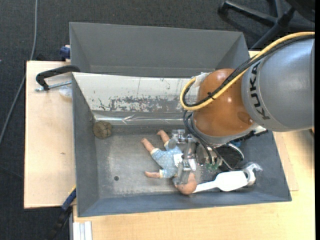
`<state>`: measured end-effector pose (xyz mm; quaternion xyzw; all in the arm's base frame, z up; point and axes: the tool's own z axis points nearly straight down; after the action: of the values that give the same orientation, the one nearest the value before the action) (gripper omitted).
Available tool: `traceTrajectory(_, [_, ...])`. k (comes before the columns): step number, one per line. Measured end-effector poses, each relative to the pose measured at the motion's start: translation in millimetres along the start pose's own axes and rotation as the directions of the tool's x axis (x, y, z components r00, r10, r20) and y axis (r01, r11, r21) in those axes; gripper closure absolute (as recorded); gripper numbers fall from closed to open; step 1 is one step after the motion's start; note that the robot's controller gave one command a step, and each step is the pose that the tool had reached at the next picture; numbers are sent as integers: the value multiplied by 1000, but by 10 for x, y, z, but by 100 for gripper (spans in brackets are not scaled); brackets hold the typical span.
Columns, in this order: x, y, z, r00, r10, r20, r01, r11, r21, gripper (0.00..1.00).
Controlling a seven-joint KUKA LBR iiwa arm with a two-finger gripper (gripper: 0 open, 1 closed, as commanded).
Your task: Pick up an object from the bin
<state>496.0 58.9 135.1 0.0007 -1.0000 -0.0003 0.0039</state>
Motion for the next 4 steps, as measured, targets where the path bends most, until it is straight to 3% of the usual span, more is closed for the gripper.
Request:
traceTrajectory(1, [-18, -2, -46, 1000, 1, 9, -1, 1000, -1, 0])
traceTrajectory(2, [-78, -45, 114, 997, -70, 12, 70, 998, -1, 0])
traceTrajectory(3, [-179, -72, 564, 966, -258, 4, 258, 966, -2, 0])
traceTrajectory(4, [-253, -112, 625, 942, -336, 20, 336, 942, 1, 100])
